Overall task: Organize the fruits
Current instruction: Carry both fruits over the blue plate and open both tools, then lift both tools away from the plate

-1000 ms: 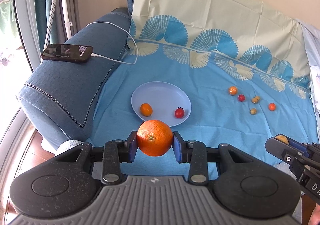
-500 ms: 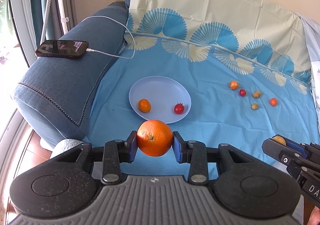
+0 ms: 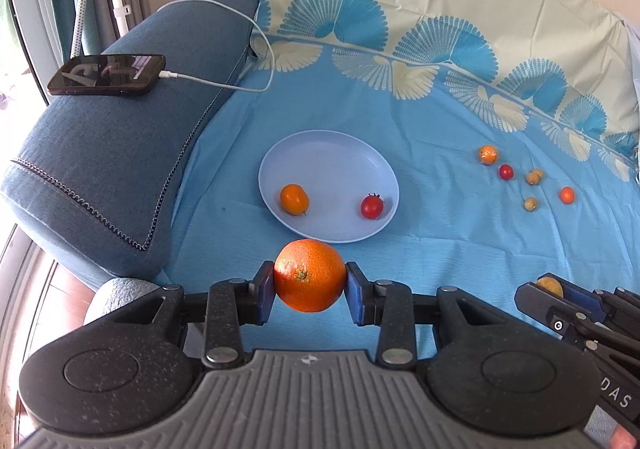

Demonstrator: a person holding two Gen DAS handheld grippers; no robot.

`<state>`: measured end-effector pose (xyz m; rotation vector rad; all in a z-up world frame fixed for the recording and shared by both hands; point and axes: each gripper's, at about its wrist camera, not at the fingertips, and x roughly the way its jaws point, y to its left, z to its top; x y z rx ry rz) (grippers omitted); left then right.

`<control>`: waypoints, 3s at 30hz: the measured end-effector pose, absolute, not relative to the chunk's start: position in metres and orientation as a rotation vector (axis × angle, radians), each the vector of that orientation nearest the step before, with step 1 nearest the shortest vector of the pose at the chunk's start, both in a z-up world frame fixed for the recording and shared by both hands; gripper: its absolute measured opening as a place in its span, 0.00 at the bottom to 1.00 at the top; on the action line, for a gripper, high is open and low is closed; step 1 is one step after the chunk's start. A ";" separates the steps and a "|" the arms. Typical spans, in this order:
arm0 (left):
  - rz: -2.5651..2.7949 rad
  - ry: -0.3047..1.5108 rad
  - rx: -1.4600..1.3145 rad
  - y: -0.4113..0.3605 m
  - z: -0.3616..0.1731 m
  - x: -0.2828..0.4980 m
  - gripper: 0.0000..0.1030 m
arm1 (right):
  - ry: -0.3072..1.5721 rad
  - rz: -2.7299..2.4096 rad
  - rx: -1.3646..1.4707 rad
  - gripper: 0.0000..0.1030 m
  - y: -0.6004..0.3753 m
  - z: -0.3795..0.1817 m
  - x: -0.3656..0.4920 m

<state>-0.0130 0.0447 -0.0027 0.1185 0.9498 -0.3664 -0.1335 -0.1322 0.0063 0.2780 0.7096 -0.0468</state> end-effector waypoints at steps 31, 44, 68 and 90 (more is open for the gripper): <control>-0.302 1.030 0.259 -0.023 -0.112 0.167 0.39 | 0.861 -0.011 0.124 0.26 -0.143 -0.116 0.067; -0.266 0.905 0.243 0.005 -0.061 0.123 1.00 | 0.844 0.004 0.111 0.90 -0.135 -0.085 0.060; -0.264 0.847 0.198 0.058 -0.004 -0.043 1.00 | 0.696 -0.124 0.118 0.99 -0.098 0.002 -0.121; -0.289 0.780 0.218 0.054 0.017 -0.076 1.00 | 0.600 -0.126 0.085 0.99 -0.092 0.023 -0.160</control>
